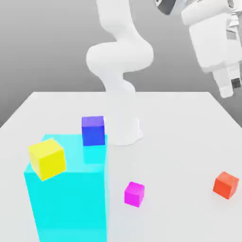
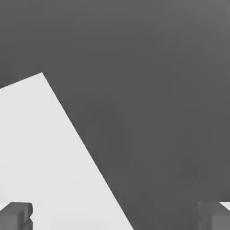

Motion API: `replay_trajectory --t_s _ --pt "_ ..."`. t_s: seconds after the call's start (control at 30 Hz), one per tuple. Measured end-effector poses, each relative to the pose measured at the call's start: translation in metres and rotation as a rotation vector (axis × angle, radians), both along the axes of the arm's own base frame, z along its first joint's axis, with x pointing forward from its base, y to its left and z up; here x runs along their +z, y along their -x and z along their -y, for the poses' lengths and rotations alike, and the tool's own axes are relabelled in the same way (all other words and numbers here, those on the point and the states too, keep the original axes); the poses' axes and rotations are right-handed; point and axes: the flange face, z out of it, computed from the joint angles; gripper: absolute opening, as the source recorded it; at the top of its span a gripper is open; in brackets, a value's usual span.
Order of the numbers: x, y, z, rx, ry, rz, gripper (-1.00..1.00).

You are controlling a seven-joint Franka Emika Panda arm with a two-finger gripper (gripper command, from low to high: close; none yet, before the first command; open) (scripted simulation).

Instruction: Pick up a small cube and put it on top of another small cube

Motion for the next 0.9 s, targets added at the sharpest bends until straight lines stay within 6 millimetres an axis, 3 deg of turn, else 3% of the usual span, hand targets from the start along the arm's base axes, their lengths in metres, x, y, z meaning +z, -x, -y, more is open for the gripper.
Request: replay_trajectory --t_s 0.17,0.37,0.6,0.77,0.8,0.9 --pt "-0.070 0.019 -0.048 0.281 0.097 -0.036 0.00" --pt "-0.150 0.062 -0.098 0.638 0.220 -0.063 0.00" --pt "-0.234 0.112 -0.119 1.020 0.376 -0.084 0.00" --pt "-0.291 0.118 -0.122 1.079 0.400 -0.083 0.00" --pt "-0.303 0.119 -0.122 1.079 0.400 -0.084 -1.00" --pt "-0.303 0.119 -0.122 1.079 0.400 -0.085 -1.00"
